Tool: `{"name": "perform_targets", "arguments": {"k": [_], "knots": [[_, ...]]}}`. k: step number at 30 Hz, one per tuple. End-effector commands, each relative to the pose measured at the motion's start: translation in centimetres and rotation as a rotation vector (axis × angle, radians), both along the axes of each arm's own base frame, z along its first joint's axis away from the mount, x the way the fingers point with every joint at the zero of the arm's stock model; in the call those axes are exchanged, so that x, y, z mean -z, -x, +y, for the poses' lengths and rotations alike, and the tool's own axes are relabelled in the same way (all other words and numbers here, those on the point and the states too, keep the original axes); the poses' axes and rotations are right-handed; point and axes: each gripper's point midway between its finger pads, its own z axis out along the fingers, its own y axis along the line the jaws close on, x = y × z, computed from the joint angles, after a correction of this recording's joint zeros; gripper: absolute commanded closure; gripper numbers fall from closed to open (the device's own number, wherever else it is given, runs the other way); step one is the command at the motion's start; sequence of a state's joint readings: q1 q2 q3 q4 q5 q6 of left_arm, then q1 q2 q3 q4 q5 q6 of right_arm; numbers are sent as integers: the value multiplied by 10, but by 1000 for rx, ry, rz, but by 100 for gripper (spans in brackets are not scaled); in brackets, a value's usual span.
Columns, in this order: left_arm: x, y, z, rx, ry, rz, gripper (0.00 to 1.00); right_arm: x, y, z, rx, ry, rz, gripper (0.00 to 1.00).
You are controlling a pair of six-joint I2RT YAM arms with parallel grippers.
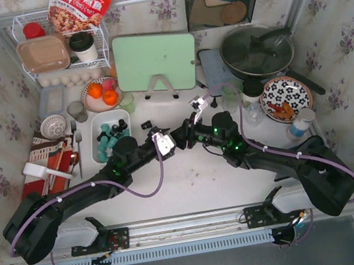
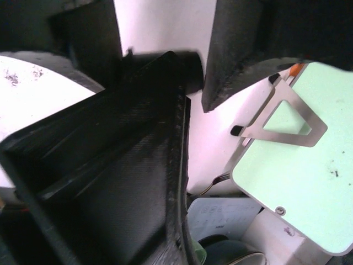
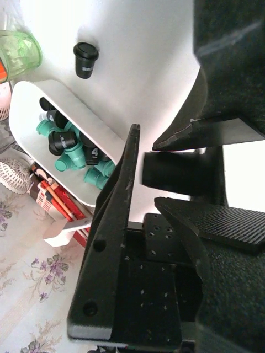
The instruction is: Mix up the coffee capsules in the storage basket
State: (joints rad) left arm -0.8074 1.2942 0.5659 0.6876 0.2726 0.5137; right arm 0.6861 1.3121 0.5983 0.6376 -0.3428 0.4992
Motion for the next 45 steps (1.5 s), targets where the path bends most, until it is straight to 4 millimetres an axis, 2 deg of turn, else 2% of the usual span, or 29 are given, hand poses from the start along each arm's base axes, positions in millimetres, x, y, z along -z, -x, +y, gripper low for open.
{"name": "perform_targets", "arguments": {"k": [1,2,4,9,12,15,18,21,24,26,31,35,38,45], "knots": [[-17,-4,-3,-9,48,-42,44,-10,1,0,0,-22,-23,53],[-17,-3,-4,-7,50,-40,50,-10,1,0,-1,-19,-21,52],[-19,-3,-4,-10,53,-39,55,-9,0,-1,2,-9,-19,47],[-15,-14,6,-83,32,-25,58,-13,-7,-10,61,41,-47,38],[-6,-32,28,-204,16,22,58,-17,-15,-25,138,109,-84,36],[-1,-60,69,-387,57,119,59,-20,-25,-46,237,188,-128,34],[5,-96,126,-641,104,253,59,-21,-31,-68,334,264,-167,34],[19,-127,180,-873,102,398,58,-15,-33,-82,381,317,-178,33],[42,-150,211,-985,80,528,57,-7,-33,-90,405,352,-180,33],[57,-163,224,-1038,68,601,56,2,-35,-96,426,384,-174,32],[74,-186,240,-1111,19,685,52,25,-41,-123,534,494,-165,28],[80,-192,256,-1177,17,733,50,37,-40,-145,601,553,-165,24],[76,-188,255,-1182,32,760,35,41,-38,-158,641,562,-169,20],[72,-164,243,-1193,69,857,21,48,-40,-196,782,589,-179,15]]}}
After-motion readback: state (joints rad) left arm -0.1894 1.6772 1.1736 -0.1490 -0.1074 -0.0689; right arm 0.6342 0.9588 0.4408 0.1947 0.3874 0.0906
